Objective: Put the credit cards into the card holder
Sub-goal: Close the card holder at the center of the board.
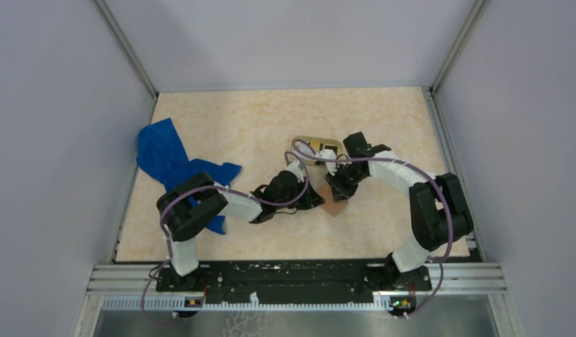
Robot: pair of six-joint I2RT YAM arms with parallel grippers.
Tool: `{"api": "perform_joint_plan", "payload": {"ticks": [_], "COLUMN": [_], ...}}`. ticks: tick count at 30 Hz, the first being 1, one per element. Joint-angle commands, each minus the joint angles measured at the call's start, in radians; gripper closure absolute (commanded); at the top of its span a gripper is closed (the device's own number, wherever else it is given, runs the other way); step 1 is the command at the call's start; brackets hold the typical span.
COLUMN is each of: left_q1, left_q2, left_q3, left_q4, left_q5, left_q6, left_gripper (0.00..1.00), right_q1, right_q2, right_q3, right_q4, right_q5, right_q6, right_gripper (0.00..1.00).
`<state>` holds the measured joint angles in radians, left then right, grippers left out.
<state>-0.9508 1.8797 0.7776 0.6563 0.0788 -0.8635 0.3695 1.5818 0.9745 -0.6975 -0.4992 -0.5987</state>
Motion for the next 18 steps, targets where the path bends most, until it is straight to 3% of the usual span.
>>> {"api": "perform_joint_plan", "payload": {"ticks": [1,5,9,12,18], "left_q1": [0.001,0.001,0.003,0.003,0.003], "left_q2": [0.024,0.026,0.028,0.029,0.03], "left_q3": [0.007,0.008,0.013,0.018,0.02], "left_q4": [-0.009,-0.009,-0.015,-0.017,-0.018], "left_q5": [-0.002,0.002,0.002,0.002,0.005], "left_q6": [0.011,0.015,0.016,0.016,0.017], "left_gripper": [0.97,0.97,0.97,0.97,0.97], "right_q1": [-0.037,-0.119,-0.157,-0.163,-0.165], "right_q2": [-0.078,-0.15,-0.202,-0.159,-0.068], "right_q3": [0.023,0.039,-0.011,-0.005,0.029], "right_q4": [-0.026,-0.023,0.099,0.116,0.11], "right_q5": [-0.124,-0.24,-0.152,-0.074,-0.098], "right_q6": [-0.007,0.003,0.095,0.118,0.125], "right_gripper": [0.82,0.72,0.55,0.53,0.52]}}
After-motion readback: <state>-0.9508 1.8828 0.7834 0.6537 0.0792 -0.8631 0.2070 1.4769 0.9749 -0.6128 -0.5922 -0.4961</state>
